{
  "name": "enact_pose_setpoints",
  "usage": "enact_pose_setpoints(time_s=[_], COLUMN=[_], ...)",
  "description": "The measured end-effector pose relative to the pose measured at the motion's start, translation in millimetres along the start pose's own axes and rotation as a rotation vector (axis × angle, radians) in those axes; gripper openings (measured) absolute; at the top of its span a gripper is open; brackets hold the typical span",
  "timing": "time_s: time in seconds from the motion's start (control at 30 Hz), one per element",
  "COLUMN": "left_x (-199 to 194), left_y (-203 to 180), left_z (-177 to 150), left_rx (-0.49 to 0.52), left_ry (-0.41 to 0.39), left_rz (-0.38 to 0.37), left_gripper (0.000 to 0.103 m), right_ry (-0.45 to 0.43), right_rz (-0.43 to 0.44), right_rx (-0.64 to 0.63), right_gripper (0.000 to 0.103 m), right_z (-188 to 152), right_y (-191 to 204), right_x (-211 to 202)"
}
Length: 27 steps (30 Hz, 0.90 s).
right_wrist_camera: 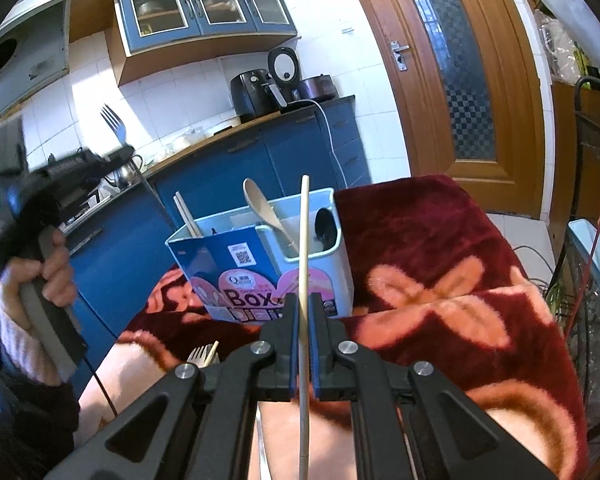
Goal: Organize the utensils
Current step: 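Lift the fork with the left tool while the right tool carries the chopstick to the box, then lower the fork into the box and open the left tool while the right tool releases the chopstick inside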
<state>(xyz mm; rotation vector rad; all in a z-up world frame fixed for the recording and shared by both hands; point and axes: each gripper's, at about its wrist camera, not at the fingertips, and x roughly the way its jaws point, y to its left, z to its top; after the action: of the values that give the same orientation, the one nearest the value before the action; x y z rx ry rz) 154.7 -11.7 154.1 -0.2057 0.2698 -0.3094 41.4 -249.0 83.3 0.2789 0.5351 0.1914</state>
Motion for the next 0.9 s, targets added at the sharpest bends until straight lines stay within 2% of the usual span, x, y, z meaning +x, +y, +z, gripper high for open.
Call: enact_pose_setpoints(time_s=[0.33, 0.53, 0.7, 0.9], left_x=[26.6, 28.0, 33.1, 40.5], left_y=[6.4, 2.7, 6.1, 12.5], left_z=[-23.5, -33.0, -38.7, -43.5], left_rx=[0.005, 0.038, 0.032, 0.015], left_ry=[0.045, 0.036, 0.053, 0.071], left_rz=[0.027, 0.027, 0.028, 0.031], left_gripper=[0.005, 0.005, 0.005, 0.005], right_ry=[-0.076, -0.19, -0.275, -0.328], right_rz=[-0.026, -0.019, -0.017, -0.052], right_rx=[-0.041, -0.075, -0.095, -0.14], right_gripper=[0.006, 0.006, 0.006, 0.006], right_z=[22.0, 49.5, 68.1, 81.5], right_y=[1.1, 8.9, 12.6, 18.5], right_x=[0.2, 10.6, 33.3, 66.8])
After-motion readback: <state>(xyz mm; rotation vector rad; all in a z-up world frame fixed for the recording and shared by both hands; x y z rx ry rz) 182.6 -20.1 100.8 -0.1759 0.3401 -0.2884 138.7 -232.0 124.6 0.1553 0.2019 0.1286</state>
